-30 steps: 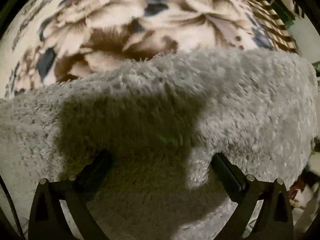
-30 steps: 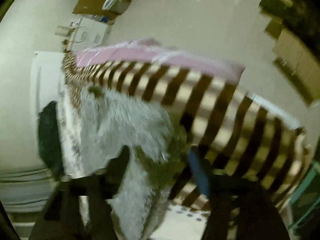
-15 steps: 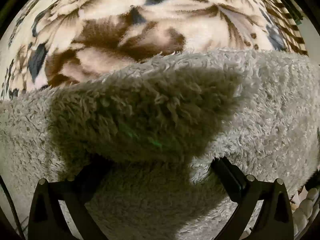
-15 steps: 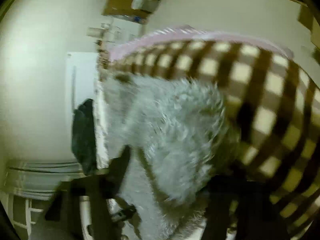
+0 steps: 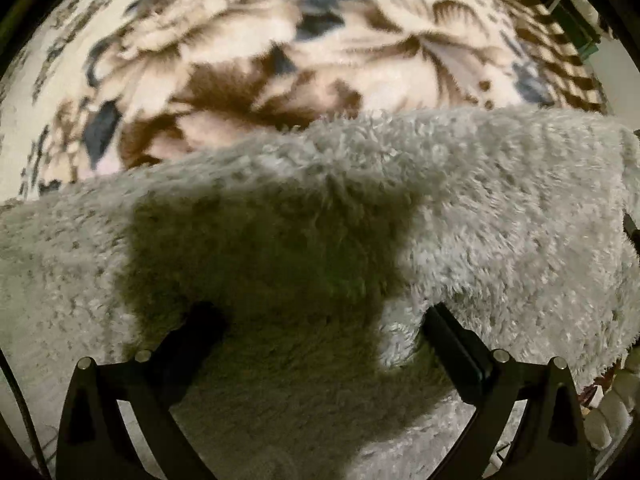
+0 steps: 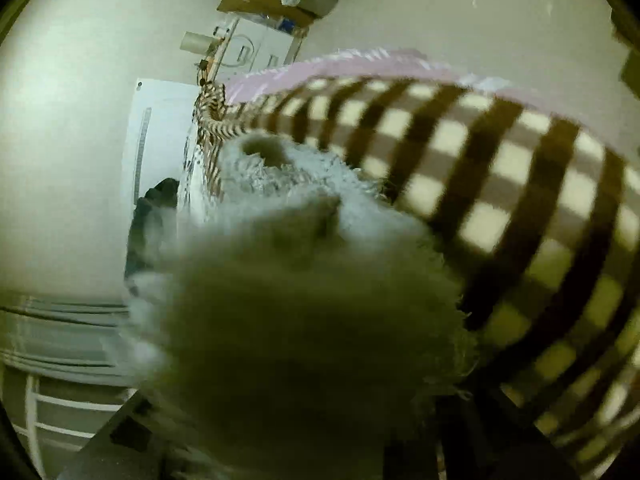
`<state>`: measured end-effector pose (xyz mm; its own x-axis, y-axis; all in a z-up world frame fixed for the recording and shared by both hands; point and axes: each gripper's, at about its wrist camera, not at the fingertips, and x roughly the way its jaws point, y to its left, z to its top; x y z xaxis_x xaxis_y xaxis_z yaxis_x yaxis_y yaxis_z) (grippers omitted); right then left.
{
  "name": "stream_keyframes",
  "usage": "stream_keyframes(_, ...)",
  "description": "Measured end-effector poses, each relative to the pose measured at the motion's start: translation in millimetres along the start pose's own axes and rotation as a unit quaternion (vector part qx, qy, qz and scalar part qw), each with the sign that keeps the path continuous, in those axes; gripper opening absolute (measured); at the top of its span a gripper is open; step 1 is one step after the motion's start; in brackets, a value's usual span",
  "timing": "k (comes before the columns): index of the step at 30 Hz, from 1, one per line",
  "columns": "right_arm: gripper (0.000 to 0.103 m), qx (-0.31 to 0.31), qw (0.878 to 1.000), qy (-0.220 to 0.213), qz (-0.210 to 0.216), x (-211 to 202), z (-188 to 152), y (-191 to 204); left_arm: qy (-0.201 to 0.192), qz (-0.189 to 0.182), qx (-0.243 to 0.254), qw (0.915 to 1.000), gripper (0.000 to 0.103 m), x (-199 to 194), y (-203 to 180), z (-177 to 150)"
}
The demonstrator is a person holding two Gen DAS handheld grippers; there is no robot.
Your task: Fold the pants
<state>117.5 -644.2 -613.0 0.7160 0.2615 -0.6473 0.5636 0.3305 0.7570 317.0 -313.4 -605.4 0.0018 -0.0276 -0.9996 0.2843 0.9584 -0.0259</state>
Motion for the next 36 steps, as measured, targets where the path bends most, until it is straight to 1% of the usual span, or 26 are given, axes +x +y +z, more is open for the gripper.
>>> stream_keyframes(3,0.019,-0.029,0.999,-0.012,-0.008,-14,-5,33,-0.015,0.008,-0.002,0.9999,0.103,-14,5,-7)
stream_keyframes(5,0.018,-0.053,0.998,-0.015,-0.009,-18,-12,60,-0.028,0.02,-0.005,0.9994,0.103,-27,12,-13)
stream_keyframes(6,0.018,-0.062,0.998,-0.015,-0.009,-19,-13,72,-0.034,0.019,-0.007,0.9992,0.103,-32,17,-15)
stream_keyframes(8,0.018,-0.08,0.997,-0.013,-0.008,-29,-29,92,-0.04,0.013,-0.016,0.999,0.103,-43,29,-18)
stream_keyframes(11,0.018,-0.111,0.994,-0.004,-0.007,-29,-53,122,-0.047,0.009,-0.022,0.9986,0.103,-56,51,-25)
stream_keyframes(12,0.018,-0.121,0.993,0.001,-0.006,-39,-72,126,-0.052,0.009,-0.027,0.9982,0.103,-62,62,-29)
stream_keyframes(15,0.018,-0.15,0.989,0.02,-0.003,-39,-117,149,-0.06,0.006,-0.044,0.9972,0.103,-79,96,-46)
stream_keyframes(18,0.017,-0.176,0.983,0.049,-0.001,-14,-162,177,-0.071,0.013,-0.066,0.9952,0.103,-96,139,-65)
stream_keyframes(19,0.017,-0.188,0.98,0.061,-0.003,-2,-183,188,-0.073,0.015,-0.075,0.9943,0.103,-101,158,-76)
stream_keyframes(20,0.017,-0.193,0.979,0.07,-0.004,6,-198,193,-0.072,0.016,-0.081,0.9939,0.103,-103,170,-77)
stream_keyframes(21,0.017,-0.195,0.977,0.083,-0.005,17,-216,198,-0.07,0.018,-0.093,0.993,0.103,-106,189,-87)
stream_keyframes(24,0.017,-0.218,0.97,0.107,-0.02,46,-259,211,-0.069,0.033,-0.115,0.9904,0.103,-106,228,-107)
stream_keyframes(26,0.017,-0.242,0.961,0.13,-0.035,70,-294,217,-0.068,0.041,-0.125,0.9889,0.103,-104,245,-114)
stream_keyframes(28,0.017,-0.265,0.949,0.164,-0.046,98,-330,222,-0.066,0.048,-0.141,0.9866,0.103,-100,269,-125)
stream_keyframes(29,0.017,-0.276,0.943,0.177,-0.052,110,-340,222,-0.064,0.05,-0.15,0.9854,0.103,-98,280,-130)
stream_keyframes(32,0.018,-0.331,0.912,0.226,-0.091,140,-394,223,-0.061,0.052,-0.165,0.983,0.103,-91,302,-139)
stream_keyframes(33,0.022,-0.356,0.895,0.244,-0.112,150,-411,223,-0.059,0.053,-0.172,0.9819,0.103,-89,310,-143)
stream_keyframes(34,0.024,-0.372,0.883,0.251,-0.136,156,-424,222,-0.057,0.051,-0.175,0.9815,0.103,-88,314,-144)
stream_keyframes(35,0.026,-0.38,0.876,0.256,-0.15,156,-433,223,-0.055,0.047,-0.179,0.9811,0.103,-87,319,-146)
stream_keyframes(36,0.034,-0.386,0.871,0.261,-0.155,156,-438,224,-0.054,0.042,-0.183,0.9809,0.103,-87,323,-148)
